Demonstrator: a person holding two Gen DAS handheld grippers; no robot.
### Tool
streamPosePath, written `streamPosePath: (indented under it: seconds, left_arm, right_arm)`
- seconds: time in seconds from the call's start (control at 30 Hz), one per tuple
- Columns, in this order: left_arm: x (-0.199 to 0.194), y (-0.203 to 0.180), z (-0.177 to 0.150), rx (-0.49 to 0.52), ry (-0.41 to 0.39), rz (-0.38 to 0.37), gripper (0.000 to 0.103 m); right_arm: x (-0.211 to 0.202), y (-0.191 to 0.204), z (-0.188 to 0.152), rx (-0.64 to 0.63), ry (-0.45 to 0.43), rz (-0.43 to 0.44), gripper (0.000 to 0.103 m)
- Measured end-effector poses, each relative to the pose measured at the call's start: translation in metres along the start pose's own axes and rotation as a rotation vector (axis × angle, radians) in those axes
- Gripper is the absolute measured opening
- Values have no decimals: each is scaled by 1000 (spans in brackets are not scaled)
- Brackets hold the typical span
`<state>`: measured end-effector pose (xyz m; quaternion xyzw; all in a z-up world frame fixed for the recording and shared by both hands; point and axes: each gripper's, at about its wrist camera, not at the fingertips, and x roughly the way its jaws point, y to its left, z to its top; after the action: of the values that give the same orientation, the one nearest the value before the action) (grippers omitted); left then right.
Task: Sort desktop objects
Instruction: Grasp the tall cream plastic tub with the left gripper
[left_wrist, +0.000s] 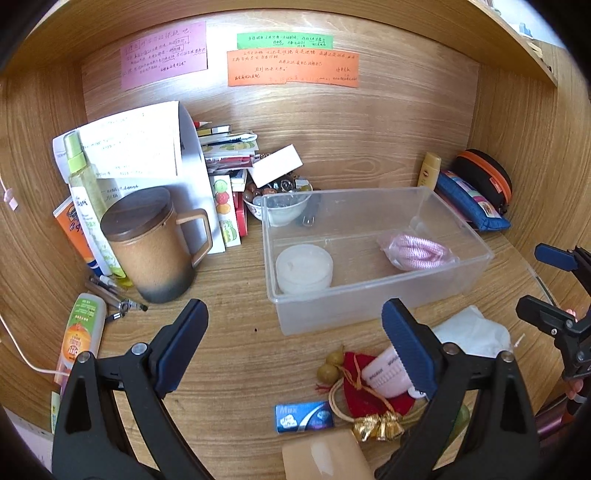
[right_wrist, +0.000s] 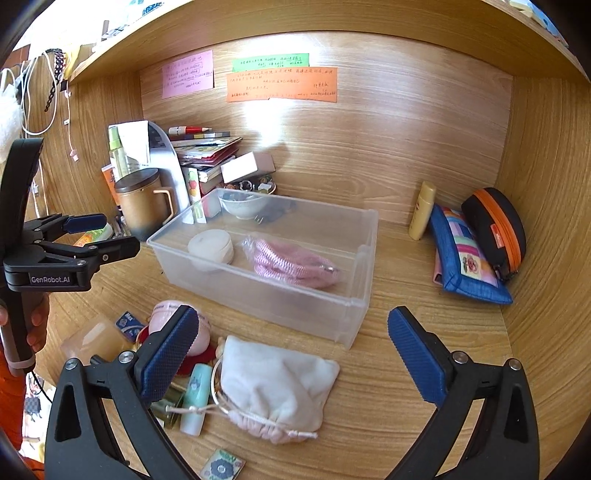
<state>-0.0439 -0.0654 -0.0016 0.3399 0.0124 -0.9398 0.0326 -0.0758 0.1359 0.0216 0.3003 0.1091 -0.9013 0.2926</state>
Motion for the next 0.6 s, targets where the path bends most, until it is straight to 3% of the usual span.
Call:
streamPosePath:
  seconds: [0.6]
  left_arm:
    - [-17, -1, -53, -50, 58, -24, 96]
  right_arm:
    - [0, 1, -34, 65, 59, 32, 102]
